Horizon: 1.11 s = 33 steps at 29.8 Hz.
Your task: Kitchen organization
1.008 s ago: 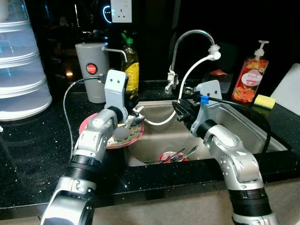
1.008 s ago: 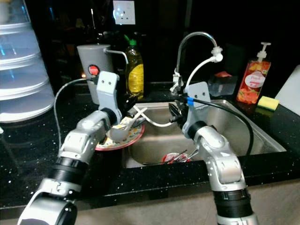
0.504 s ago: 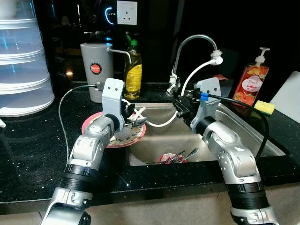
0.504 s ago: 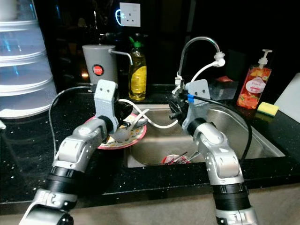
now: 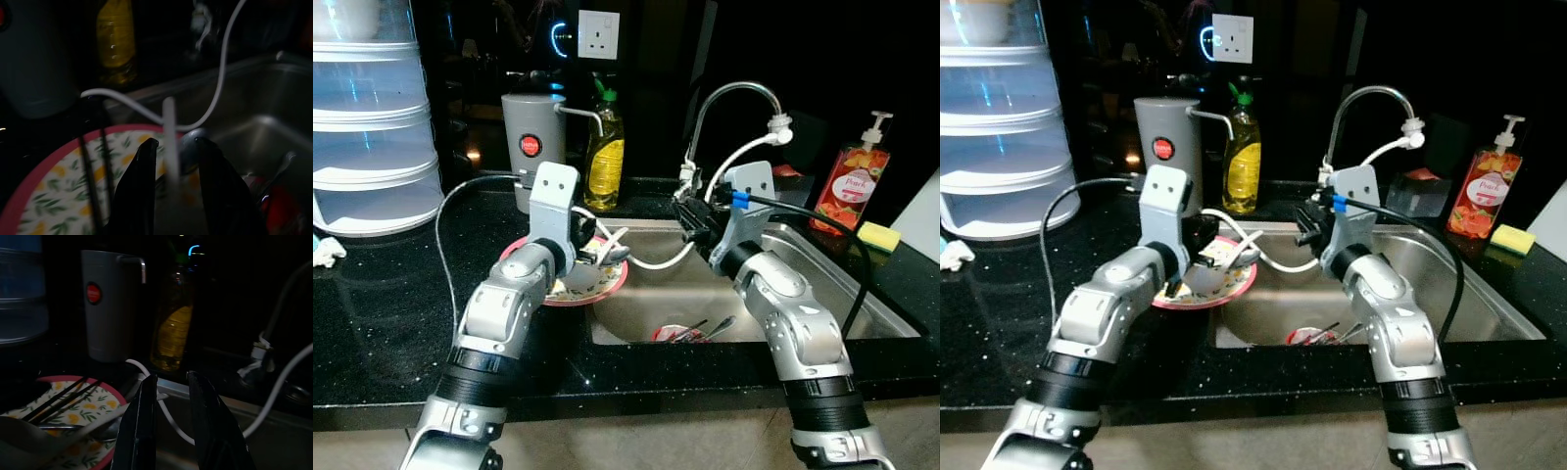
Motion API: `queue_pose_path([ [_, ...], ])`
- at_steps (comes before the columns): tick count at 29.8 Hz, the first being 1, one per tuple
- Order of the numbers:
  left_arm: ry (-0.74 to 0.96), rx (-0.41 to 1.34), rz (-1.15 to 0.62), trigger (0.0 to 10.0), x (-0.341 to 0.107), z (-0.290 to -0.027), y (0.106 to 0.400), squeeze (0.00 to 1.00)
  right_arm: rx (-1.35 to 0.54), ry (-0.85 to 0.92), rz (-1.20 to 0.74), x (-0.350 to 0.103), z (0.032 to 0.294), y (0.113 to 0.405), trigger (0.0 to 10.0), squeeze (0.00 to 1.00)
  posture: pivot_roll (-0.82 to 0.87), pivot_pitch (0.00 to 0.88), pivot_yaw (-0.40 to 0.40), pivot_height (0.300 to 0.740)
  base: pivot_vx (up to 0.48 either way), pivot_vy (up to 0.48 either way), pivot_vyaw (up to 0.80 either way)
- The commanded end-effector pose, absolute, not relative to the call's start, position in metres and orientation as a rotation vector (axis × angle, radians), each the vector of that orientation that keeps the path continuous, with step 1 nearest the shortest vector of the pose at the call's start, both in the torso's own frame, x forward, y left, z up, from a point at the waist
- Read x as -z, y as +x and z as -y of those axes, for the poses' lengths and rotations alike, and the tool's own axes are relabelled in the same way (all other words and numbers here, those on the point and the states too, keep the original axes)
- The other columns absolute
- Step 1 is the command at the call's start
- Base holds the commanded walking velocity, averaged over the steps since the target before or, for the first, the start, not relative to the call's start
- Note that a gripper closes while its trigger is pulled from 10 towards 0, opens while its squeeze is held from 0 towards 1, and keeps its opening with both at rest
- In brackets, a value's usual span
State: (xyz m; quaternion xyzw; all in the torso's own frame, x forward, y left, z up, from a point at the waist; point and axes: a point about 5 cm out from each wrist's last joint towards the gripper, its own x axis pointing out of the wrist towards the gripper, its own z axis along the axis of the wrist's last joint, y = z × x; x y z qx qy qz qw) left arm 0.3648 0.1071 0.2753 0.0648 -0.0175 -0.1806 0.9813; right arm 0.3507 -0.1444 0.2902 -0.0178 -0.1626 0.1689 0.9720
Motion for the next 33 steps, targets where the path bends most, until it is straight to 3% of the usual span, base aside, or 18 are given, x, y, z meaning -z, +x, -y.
queue_pose_path([
  [1, 0.206, 0.344, 0.016, 10.0, -0.271, -0.115, 0.364, 0.00, -0.321, -0.032, 0.338, -0.289, 0.147, 0.348, 10.0, 0.00, 0.04, 0.000, -0.064, 0.740, 0.000, 0.000, 0.00],
  [2, 0.262, 0.323, 0.012, 10.0, -0.270, -0.120, 0.364, 0.00, -0.316, -0.031, 0.337, -0.288, 0.148, 0.347, 10.0, 0.00, 0.04, 0.000, -0.062, 0.740, 0.000, 0.000, 0.00],
  [6, 0.153, 0.209, -0.019, 10.0, -0.271, -0.152, 0.361, 0.00, -0.305, -0.033, 0.325, -0.281, 0.153, 0.343, 10.0, 0.00, 0.04, 0.000, -0.063, 0.740, 0.000, 0.000, 0.00],
  [14, 0.095, 0.134, -0.105, 10.0, -0.248, -0.165, 0.371, 0.00, -0.314, -0.029, 0.325, -0.282, 0.149, 0.345, 10.0, 0.00, 0.03, 0.000, -0.061, 0.740, 0.000, 0.000, 0.00],
  [15, 0.100, 0.130, -0.117, 10.0, -0.245, -0.163, 0.377, 1.00, -0.323, -0.028, 0.333, -0.284, 0.146, 0.342, 10.0, 0.00, 0.01, 0.000, -0.051, 0.740, 0.000, 0.000, 0.00],
  [17, 0.107, 0.124, -0.119, 10.0, -0.245, -0.163, 0.380, 1.00, -0.322, -0.027, 0.334, -0.283, 0.145, 0.341, 10.0, 0.00, 0.01, 0.000, -0.050, 0.740, 0.000, 0.000, 0.00],
  [26, 0.080, 0.103, -0.151, 10.0, -0.242, -0.160, 0.397, 1.00, -0.313, -0.025, 0.322, -0.280, 0.148, 0.336, 10.0, 0.00, 0.00, 0.000, -0.054, 0.740, 0.000, 0.000, 0.00],
  [27, 0.079, 0.113, -0.168, 10.0, -0.240, -0.157, 0.400, 0.21, -0.319, -0.024, 0.320, -0.281, 0.146, 0.338, 10.0, 0.00, 0.01, 0.000, -0.063, 0.740, 0.000, 0.000, 0.00],
  [32, 0.093, 0.101, -0.177, 10.0, -0.237, -0.156, 0.404, 0.21, -0.326, -0.024, 0.320, -0.281, 0.144, 0.340, 10.0, 0.00, 0.01, 0.000, -0.063, 0.740, 0.000, 0.000, 0.00],
  [33, 0.091, 0.098, -0.184, 10.0, -0.235, -0.156, 0.405, 0.00, -0.332, -0.021, 0.325, -0.283, 0.141, 0.339, 10.0, 0.00, 0.00, 0.000, -0.059, 0.740, 0.000, 0.000, 0.00],
])
